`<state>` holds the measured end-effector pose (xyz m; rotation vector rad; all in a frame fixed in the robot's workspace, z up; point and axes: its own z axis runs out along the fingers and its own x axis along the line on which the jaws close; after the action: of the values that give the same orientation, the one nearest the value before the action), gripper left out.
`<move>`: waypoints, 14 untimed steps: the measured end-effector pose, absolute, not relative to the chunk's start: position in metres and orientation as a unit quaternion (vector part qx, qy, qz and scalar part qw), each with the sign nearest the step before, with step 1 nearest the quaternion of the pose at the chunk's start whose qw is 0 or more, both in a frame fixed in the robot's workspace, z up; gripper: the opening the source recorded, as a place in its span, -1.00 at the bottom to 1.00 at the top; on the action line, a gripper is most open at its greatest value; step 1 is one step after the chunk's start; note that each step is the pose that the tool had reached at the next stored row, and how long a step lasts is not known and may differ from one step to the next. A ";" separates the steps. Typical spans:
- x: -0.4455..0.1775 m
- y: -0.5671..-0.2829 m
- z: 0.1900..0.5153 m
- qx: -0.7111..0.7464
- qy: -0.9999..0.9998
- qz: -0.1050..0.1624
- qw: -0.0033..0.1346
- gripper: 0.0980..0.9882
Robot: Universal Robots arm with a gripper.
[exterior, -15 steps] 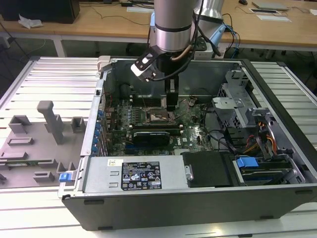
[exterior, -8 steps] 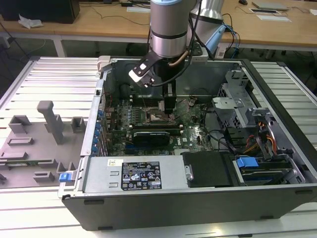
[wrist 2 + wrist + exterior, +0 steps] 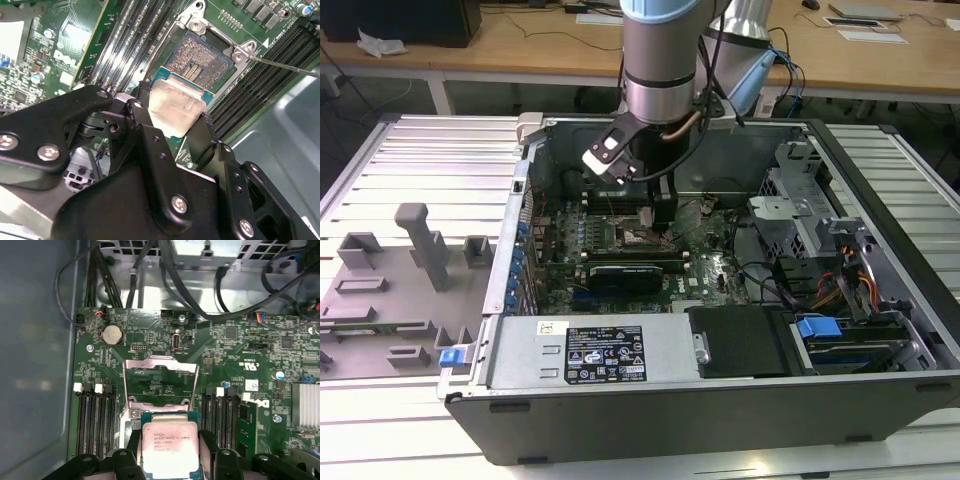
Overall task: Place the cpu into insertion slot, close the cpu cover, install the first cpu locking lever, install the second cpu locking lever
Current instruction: 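Place the cpu into insertion slot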
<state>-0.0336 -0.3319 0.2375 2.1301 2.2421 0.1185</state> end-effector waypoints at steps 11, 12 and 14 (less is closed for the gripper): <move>-0.043 -0.326 0.227 0.688 0.725 0.037 0.024 0.00; -0.044 -0.325 0.225 0.691 0.722 0.037 0.025 0.00; -0.046 -0.324 0.223 0.697 0.716 0.037 0.025 0.00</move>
<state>-0.0461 -0.3242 0.2226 2.1562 2.2128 0.1136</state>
